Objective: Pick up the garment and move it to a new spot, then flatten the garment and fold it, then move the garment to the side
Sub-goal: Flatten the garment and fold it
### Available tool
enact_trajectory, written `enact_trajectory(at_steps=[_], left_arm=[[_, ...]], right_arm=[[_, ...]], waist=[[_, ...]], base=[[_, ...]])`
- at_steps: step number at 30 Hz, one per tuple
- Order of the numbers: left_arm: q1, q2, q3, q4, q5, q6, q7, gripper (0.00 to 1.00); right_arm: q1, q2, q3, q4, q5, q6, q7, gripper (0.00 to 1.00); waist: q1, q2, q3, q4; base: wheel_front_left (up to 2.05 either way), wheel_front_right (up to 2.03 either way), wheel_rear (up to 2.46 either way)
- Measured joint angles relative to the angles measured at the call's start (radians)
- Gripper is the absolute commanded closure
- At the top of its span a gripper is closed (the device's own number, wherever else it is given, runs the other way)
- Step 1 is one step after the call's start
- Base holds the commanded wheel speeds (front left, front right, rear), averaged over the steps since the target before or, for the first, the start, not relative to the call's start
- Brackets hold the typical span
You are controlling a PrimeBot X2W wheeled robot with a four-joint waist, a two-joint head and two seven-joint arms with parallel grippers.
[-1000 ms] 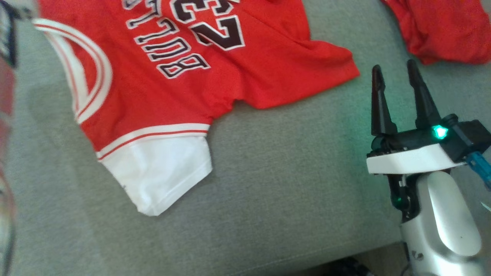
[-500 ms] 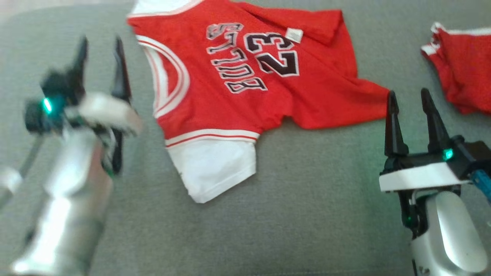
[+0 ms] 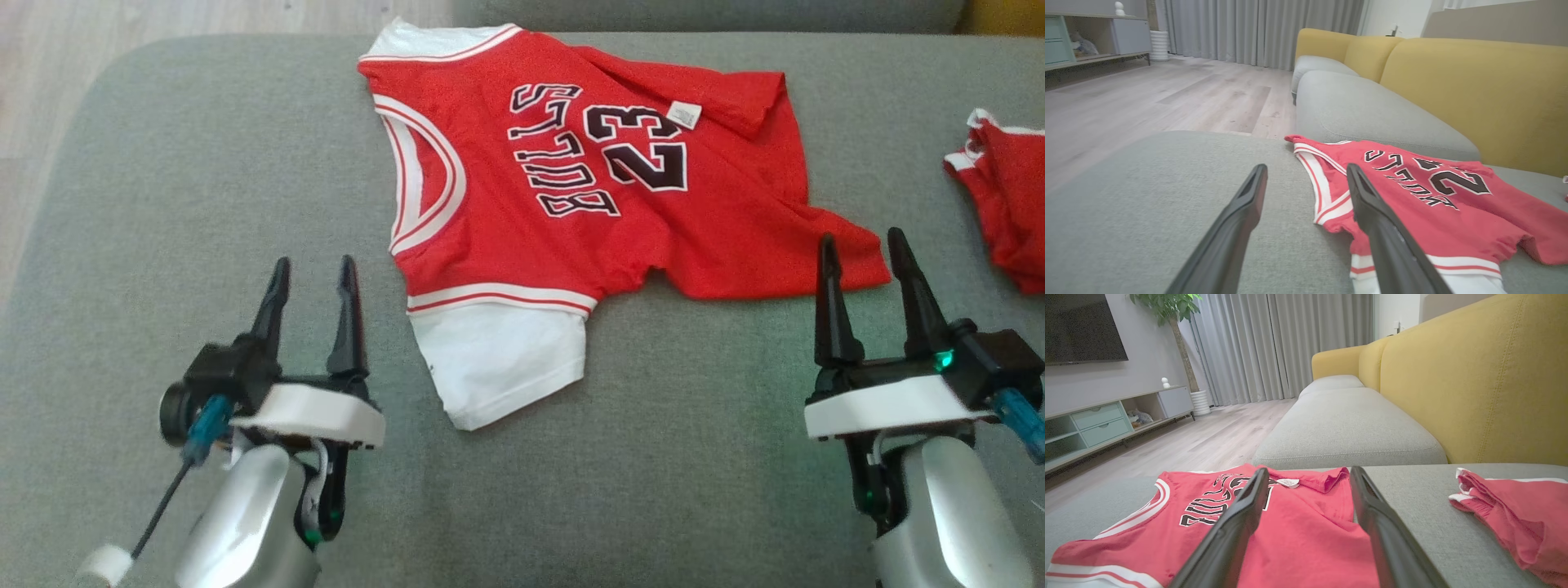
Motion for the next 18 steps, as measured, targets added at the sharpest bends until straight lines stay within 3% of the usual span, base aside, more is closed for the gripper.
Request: enact_trajectory(at_steps=[7,18], left_arm=[[-0.079,0.011,-0.063,0.038,-0.004,-0.068,0.165,0.0],[-0.131,0.035,-0.077,0.173,-0.017,-0.051,0.325,0.0]], right_arm=[[-0.009,0.0,0.019,0.0,0.001,0.0,0.0,0.0],[-0.013,0.0,0.019,-0.005,0.01,0.0,0.0,0.0]], waist=[[0.0001,0.0,0.04,-0.05],[0.0002,0.0,0.101,-0.125]], base=[[0.0,0.0,0.0],[0.0,0.0,0.0]])
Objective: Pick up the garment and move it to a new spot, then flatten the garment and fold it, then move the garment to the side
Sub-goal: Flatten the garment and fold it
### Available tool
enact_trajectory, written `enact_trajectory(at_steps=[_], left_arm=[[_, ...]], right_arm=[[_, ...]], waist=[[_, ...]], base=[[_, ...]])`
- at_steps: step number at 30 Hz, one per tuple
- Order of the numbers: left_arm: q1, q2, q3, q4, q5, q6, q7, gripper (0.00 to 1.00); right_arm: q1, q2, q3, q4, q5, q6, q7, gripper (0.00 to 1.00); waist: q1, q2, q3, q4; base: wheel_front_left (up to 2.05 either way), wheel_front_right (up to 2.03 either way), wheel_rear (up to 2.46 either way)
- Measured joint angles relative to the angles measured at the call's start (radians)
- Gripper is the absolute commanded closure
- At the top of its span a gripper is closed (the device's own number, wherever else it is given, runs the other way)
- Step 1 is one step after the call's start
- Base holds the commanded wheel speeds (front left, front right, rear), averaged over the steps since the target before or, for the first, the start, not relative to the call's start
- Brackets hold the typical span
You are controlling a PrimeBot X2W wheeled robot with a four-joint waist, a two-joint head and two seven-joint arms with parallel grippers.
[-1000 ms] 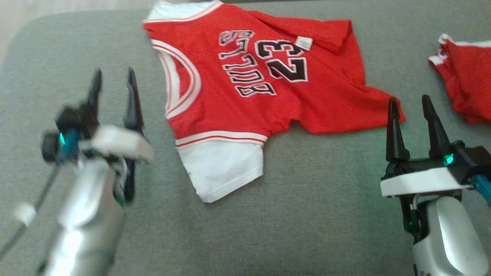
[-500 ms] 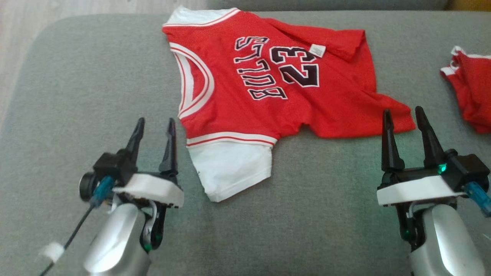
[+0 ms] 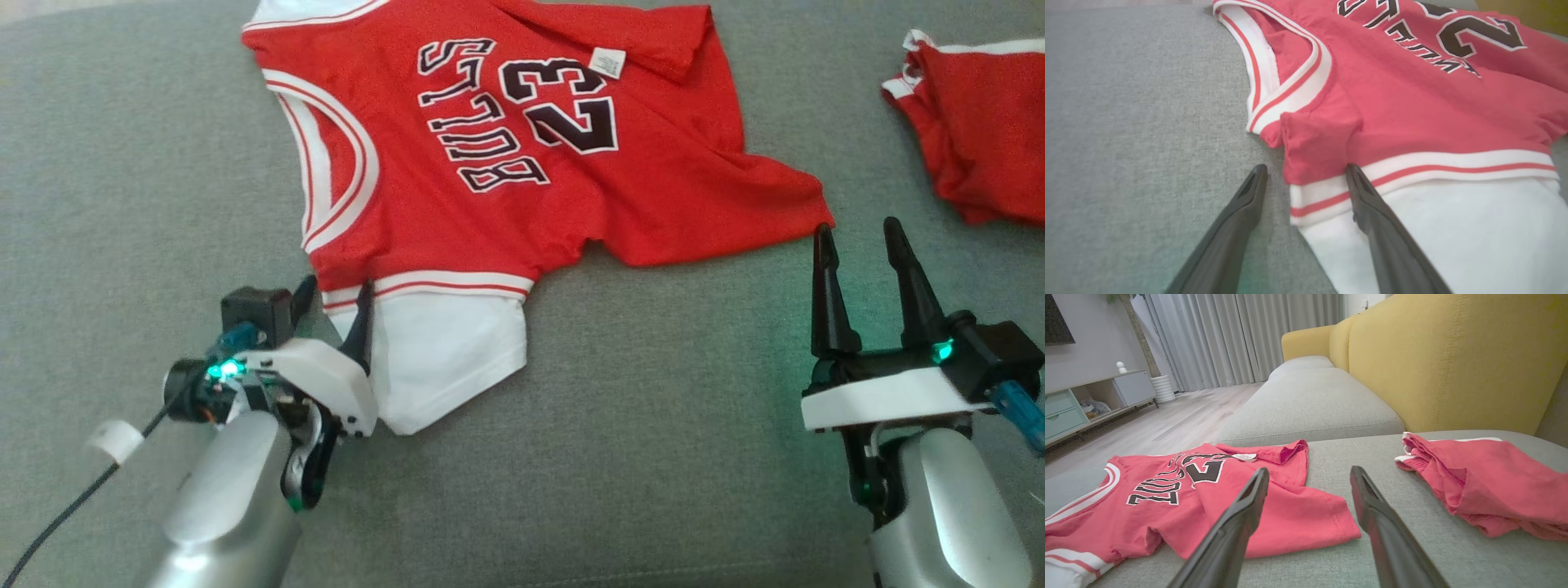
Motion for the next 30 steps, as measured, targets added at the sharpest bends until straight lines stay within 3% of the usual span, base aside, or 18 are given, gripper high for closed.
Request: enact_trajectory(at_steps=[3,4,5,20,21,22,23,30], left_arm=[[-0.023,0.004,0.004,0.013,-0.002,-0.001,0.0,0.0],[-0.032,0.006,0.005,0.021,-0.003,-0.001,-0.002,0.6],[-0.04,0.009,0.007,0.028,-0.003,-0.002,-0.007,1.0],[-0.204,0.098,0.043,0.17,0.01,-0.005,-0.117,1.0],[-0.212,0.098,0.043,0.179,0.014,-0.005,-0.128,0.82],[-0.216,0.097,0.043,0.188,0.018,-0.012,-0.135,0.25],[-0.218,0.095,0.043,0.197,0.017,-0.018,-0.144,0.0],[-0.198,0.061,0.032,0.199,0.023,-0.024,-0.272,0.0]], right_arm=[[-0.002,0.0,0.0,-0.002,0.004,0.0,0.0,0.0],[-0.003,0.0,0.001,-0.003,0.008,0.0,0.0,0.0],[-0.004,0.0,0.001,-0.005,0.009,0.0,0.0,0.0],[-0.021,0.0,0.023,0.001,0.007,0.0,0.0,0.0],[-0.021,0.0,0.024,0.004,0.007,0.0,0.0,0.0],[-0.021,0.0,0.025,0.007,0.007,0.0,0.0,0.0],[-0.021,0.0,0.024,0.008,0.005,0.0,0.0,0.0],[-0.02,0.0,0.014,0.012,-0.002,0.0,0.0,0.0]], waist=[[0.0,0.0,0.01,-0.015],[0.0,0.0,0.013,-0.019],[0.0,0.0,0.014,-0.023],[-0.0001,0.0,0.023,-0.04],[0.0,0.0,0.022,-0.039],[0.0,0.0,0.02,-0.037],[-0.0001,0.0,0.018,-0.035],[-0.0001,0.0,-0.017,-0.003]], base=[[0.0,0.0,0.0],[0.0,0.0,0.0],[0.0,0.0,0.0],[0.0,0.0,0.0],[0.0,0.0,0.0],[0.0,0.0,0.0],[0.0,0.0,0.0],[0.0,0.0,0.0]])
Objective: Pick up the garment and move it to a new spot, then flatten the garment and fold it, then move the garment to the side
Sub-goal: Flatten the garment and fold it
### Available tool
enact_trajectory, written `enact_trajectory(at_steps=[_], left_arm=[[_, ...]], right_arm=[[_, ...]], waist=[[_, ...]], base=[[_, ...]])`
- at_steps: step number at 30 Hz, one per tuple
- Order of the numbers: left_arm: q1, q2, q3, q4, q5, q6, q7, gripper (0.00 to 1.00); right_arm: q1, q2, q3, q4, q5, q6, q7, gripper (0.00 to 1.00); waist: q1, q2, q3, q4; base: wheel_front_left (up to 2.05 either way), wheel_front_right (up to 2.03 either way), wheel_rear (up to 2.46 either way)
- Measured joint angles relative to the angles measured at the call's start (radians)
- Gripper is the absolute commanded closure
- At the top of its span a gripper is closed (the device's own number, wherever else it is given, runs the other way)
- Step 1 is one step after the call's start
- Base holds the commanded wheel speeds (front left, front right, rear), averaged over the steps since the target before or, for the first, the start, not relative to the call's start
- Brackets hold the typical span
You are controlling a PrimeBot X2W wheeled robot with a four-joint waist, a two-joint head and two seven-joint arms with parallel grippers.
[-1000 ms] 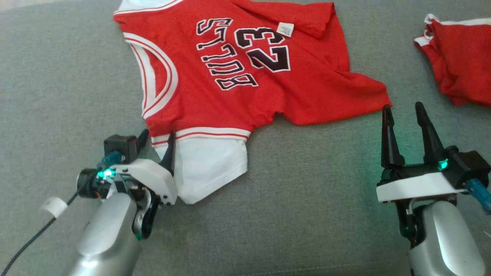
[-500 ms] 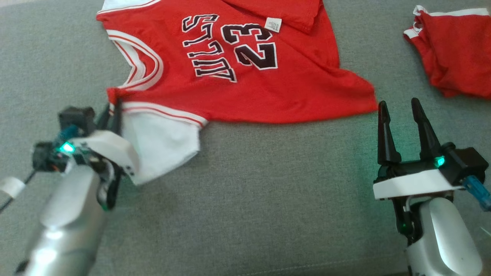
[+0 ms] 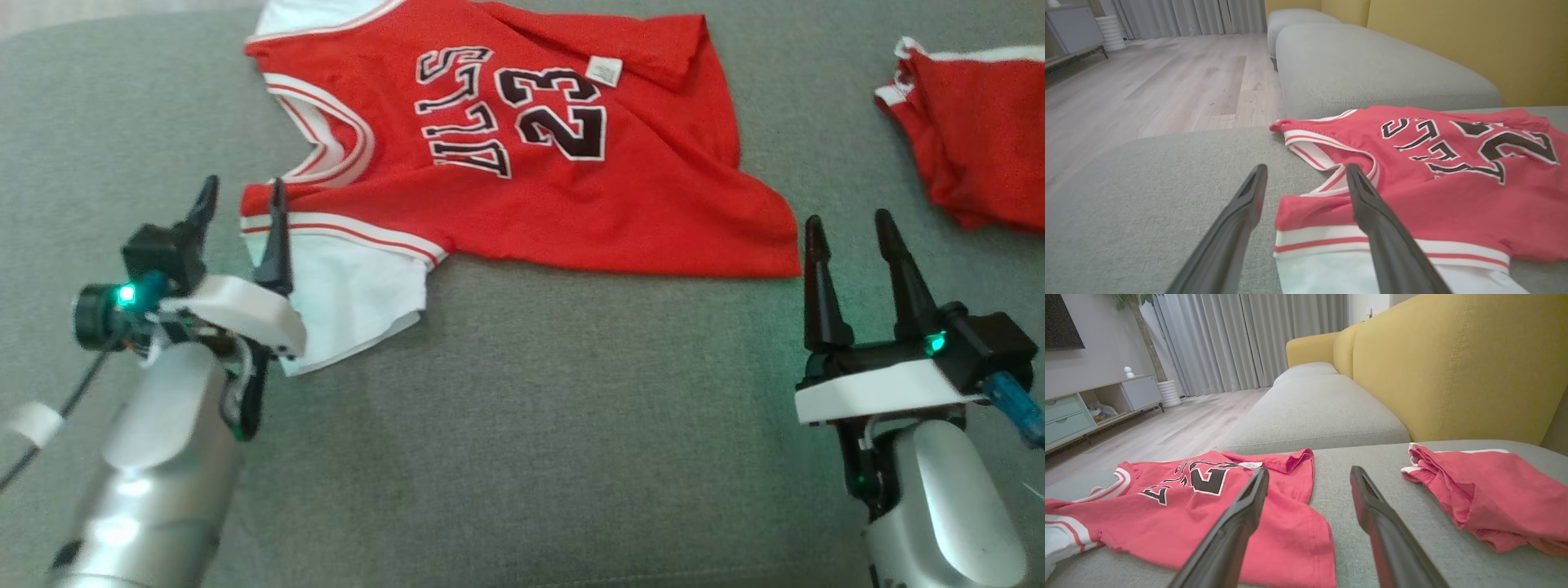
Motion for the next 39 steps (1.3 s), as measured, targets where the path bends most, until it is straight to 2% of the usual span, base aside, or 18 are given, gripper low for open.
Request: enact_trajectory(at_steps=[5,14,18,24,31,39], left_arm=[[0.071,-0.033,0.003,-0.088,0.002,0.02,-0.043,0.0],[0.279,-0.063,0.011,-0.316,0.021,0.078,-0.055,0.0],[0.36,-0.068,0.012,-0.372,0.024,0.093,-0.055,0.0],[0.376,-0.065,0.012,-0.389,0.027,0.093,-0.049,0.0],[0.326,-0.058,-0.021,-0.314,0.019,0.057,0.092,0.0],[0.259,-0.048,-0.023,-0.157,0.02,0.104,0.205,0.0]], right_arm=[[0.003,0.0,-0.025,-0.001,-0.001,0.0,0.0,0.0],[0.058,0.0,-0.038,0.006,-0.007,0.0,0.0,0.0],[0.068,0.0,-0.037,0.012,-0.007,0.0,0.0,0.0],[0.068,0.0,-0.027,0.011,-0.007,0.0,0.0,0.0],[0.062,0.0,-0.018,-0.002,-0.007,0.0,0.0,0.0],[0.057,0.0,-0.018,-0.006,-0.007,0.0,0.0,0.0]], waist=[[-0.0001,0.0,-0.035,0.037],[-0.0002,0.0,-0.103,0.116],[-0.0002,0.0,-0.122,0.136],[-0.0001,0.0,-0.116,0.131],[0.0,0.0,-0.072,0.103],[0.0001,0.0,-0.017,0.054]], base=[[0.0,0.0,0.0],[0.0,0.0,0.0],[0.0,0.0,0.0],[0.0,0.0,0.0],[0.0,0.0,0.0],[0.0,0.0,0.0]])
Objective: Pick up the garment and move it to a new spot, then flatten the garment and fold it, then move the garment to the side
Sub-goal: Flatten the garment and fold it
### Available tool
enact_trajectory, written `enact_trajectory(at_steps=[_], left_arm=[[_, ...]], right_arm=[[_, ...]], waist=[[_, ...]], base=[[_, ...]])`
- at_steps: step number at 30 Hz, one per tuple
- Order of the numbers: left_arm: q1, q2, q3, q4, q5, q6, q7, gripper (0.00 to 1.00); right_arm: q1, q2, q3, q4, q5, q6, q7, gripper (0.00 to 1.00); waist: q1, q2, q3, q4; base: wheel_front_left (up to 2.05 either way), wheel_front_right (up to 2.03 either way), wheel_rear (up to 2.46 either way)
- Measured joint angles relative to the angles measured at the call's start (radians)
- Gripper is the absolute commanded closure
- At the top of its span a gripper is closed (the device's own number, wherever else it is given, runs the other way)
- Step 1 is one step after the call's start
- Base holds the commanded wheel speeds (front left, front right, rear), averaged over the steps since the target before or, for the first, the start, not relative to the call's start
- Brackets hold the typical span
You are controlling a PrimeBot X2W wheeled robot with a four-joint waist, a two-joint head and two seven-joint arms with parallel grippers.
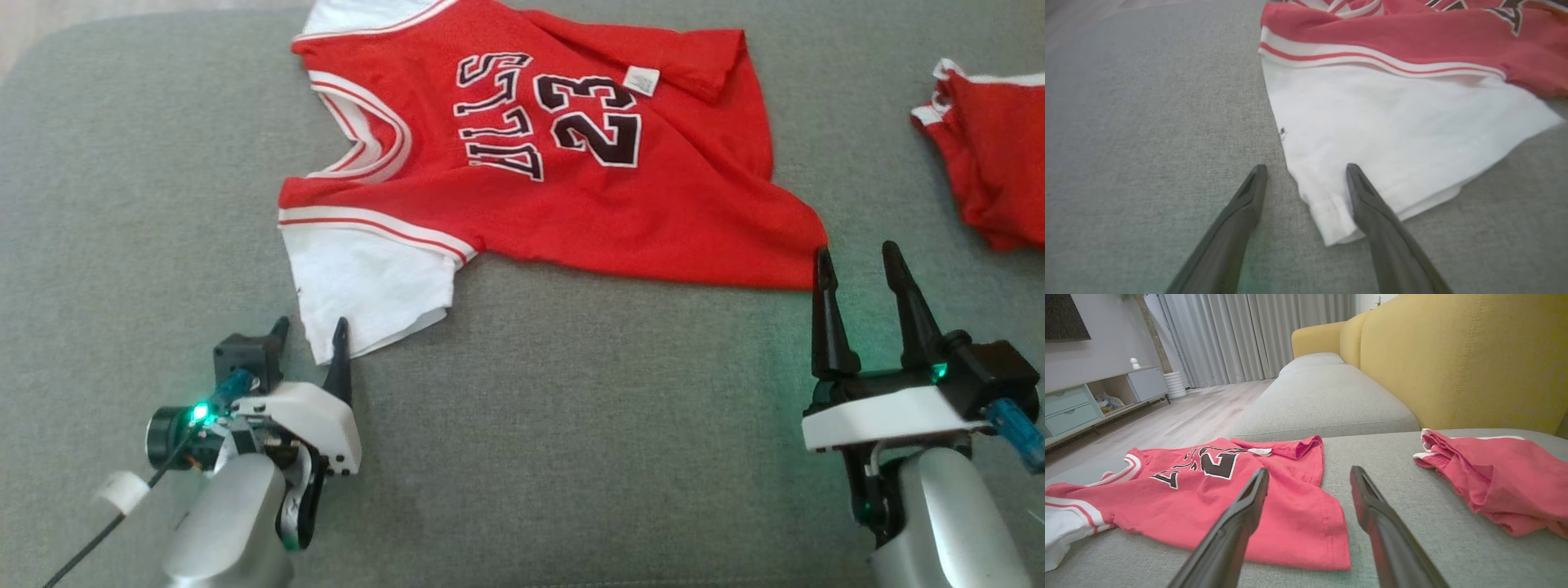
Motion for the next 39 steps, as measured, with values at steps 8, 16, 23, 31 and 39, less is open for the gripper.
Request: enact_trajectory(at_steps=[8,16,23,31,39], left_arm=[[-0.037,-0.003,-0.007,0.035,-0.011,-0.008,0.052,0.0],[-0.028,-0.004,-0.005,0.021,-0.024,-0.019,-0.008,1.0],[-0.016,-0.002,0.028,-0.11,-0.035,-0.028,-0.196,1.0],[0.004,-0.003,0.032,-0.243,-0.022,-0.036,-0.248,1.0],[0.021,-0.007,0.027,-0.277,-0.006,-0.046,-0.256,1.0]], right_arm=[[-0.015,0.0,-0.002,0.0,0.001,0.0,0.0,0.0],[-0.017,0.0,-0.008,0.017,0.008,0.0,0.0,0.0],[-0.016,0.0,-0.051,0.105,-0.023,0.0,0.004,0.0],[-0.042,0.0,-0.108,0.222,-0.073,0.0,0.089,0.0],[-0.151,0.0,-0.144,0.374,-0.084,0.0,0.142,0.0]], waist=[[-0.0002,0.0,0.006,-0.021],[0.0,0.0,-0.017,-0.022],[-0.0001,0.0,-0.046,-0.007],[-0.0001,0.0,-0.049,0.023],[-0.0001,0.0,-0.034,0.051]], base=[[0.0,0.0,0.0],[0.0,0.0,0.0],[0.0,0.0,0.0],[0.0,0.0,0.0],[0.0,0.0,0.0]])
